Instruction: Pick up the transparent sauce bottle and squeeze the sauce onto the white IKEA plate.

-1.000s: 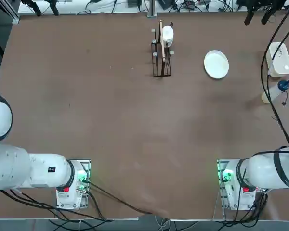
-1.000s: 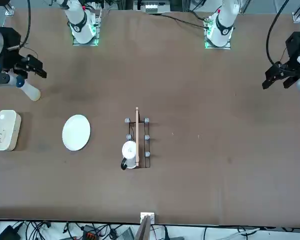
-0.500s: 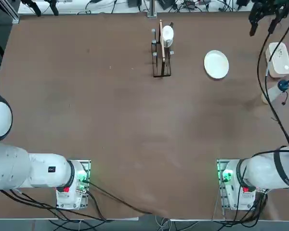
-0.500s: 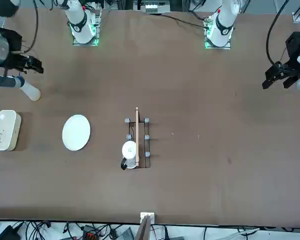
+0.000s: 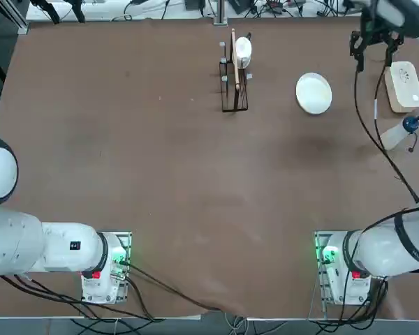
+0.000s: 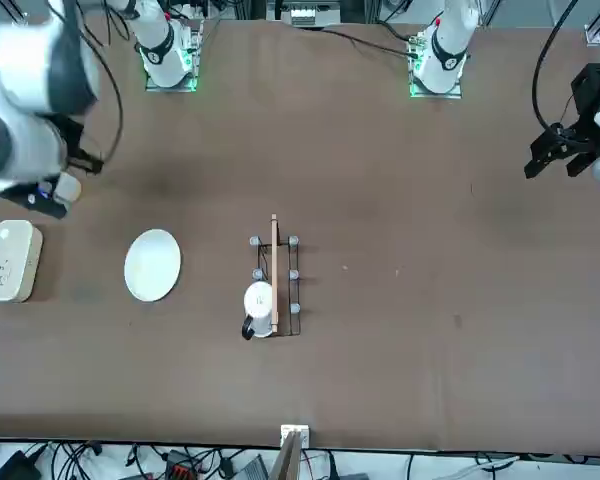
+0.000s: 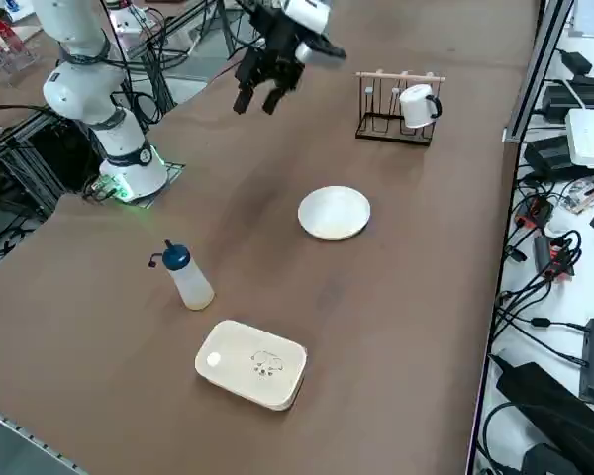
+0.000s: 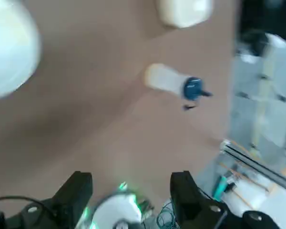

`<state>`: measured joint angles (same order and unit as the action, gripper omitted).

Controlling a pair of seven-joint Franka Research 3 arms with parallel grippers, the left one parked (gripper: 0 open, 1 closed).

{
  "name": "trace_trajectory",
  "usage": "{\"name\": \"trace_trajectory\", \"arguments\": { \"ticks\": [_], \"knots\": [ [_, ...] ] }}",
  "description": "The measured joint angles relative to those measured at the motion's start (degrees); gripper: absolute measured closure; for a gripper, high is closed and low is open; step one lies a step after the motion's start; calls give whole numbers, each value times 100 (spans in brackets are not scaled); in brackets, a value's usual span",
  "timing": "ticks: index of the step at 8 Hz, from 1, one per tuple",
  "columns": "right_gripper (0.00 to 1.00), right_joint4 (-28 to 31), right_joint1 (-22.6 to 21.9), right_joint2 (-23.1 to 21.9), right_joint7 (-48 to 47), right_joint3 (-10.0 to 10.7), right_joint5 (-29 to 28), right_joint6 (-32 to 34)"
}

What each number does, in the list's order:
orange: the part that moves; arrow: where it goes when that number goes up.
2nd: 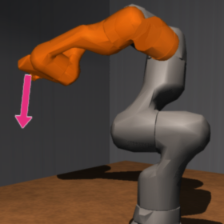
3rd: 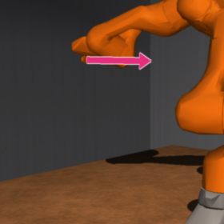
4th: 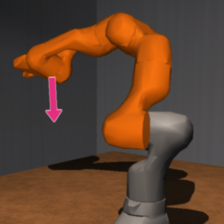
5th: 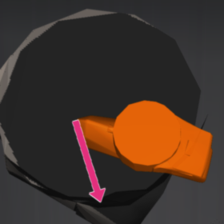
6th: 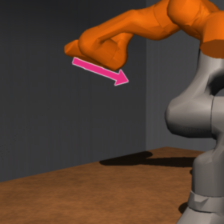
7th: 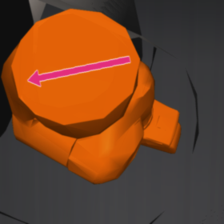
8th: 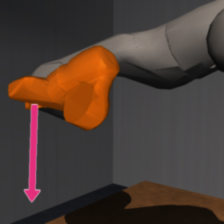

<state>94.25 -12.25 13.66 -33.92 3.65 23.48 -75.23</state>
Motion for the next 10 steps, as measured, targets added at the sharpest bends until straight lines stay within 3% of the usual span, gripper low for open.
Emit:
{"name": "trace_trajectory", "arguments": {
  "ticks": [7, 10],
  "knots": [
    [0, 1123, -115, 864, -5103, 75, 2436, -268],
    [0, 1379, 124, 1592, -7522, 102, 2945, -297]
  ]
}}
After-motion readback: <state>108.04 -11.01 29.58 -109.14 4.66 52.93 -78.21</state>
